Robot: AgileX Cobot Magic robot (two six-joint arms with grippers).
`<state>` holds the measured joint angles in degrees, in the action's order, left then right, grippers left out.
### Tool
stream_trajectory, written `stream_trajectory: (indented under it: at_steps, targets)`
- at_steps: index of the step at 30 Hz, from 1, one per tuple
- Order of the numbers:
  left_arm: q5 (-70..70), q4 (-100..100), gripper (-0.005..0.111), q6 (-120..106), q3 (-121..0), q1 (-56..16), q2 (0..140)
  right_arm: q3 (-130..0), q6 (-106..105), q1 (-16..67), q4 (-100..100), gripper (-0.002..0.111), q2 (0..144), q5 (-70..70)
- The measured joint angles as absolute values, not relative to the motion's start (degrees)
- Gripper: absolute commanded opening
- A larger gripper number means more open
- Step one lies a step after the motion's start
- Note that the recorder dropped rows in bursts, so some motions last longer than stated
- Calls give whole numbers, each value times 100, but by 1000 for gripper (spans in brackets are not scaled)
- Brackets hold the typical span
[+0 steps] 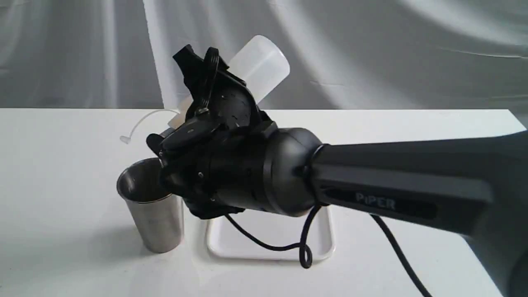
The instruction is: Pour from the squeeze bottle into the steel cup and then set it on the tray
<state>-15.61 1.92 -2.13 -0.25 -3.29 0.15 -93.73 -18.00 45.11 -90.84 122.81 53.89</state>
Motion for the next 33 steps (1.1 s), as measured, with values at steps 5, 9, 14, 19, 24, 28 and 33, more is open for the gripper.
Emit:
stream_trajectory:
  at_steps: [5,9,14,19,24,28,33]
  targets:
    - [-1561,192,0,-213,-25,-329,15,-9373,-1800,4511,-9087,10,12281,5389]
    - [-1561,192,0,-213,-25,-329,15,-9373,-1812,4511,-9097,10,12281,5389]
    - [-1561,192,0,-213,-25,-329,15,-9373,-1812,4511,-9189,10,12281,5389]
    - [-1561,192,0,-213,-25,-329,15,-9373,-1812,4511,-9304,10,12281,5389]
    - [-1561,192,0,-213,-25,-329,15,-9373,-1812,4511,-9317,10,12281,5389]
    - [-1561,192,0,-213,-25,-329,15,-9373,-1812,4511,-9317,10,12281,5389]
    - [-1561,192,0,-213,-25,-329,15,-9373,-1812,4511,-9317,10,12281,5389]
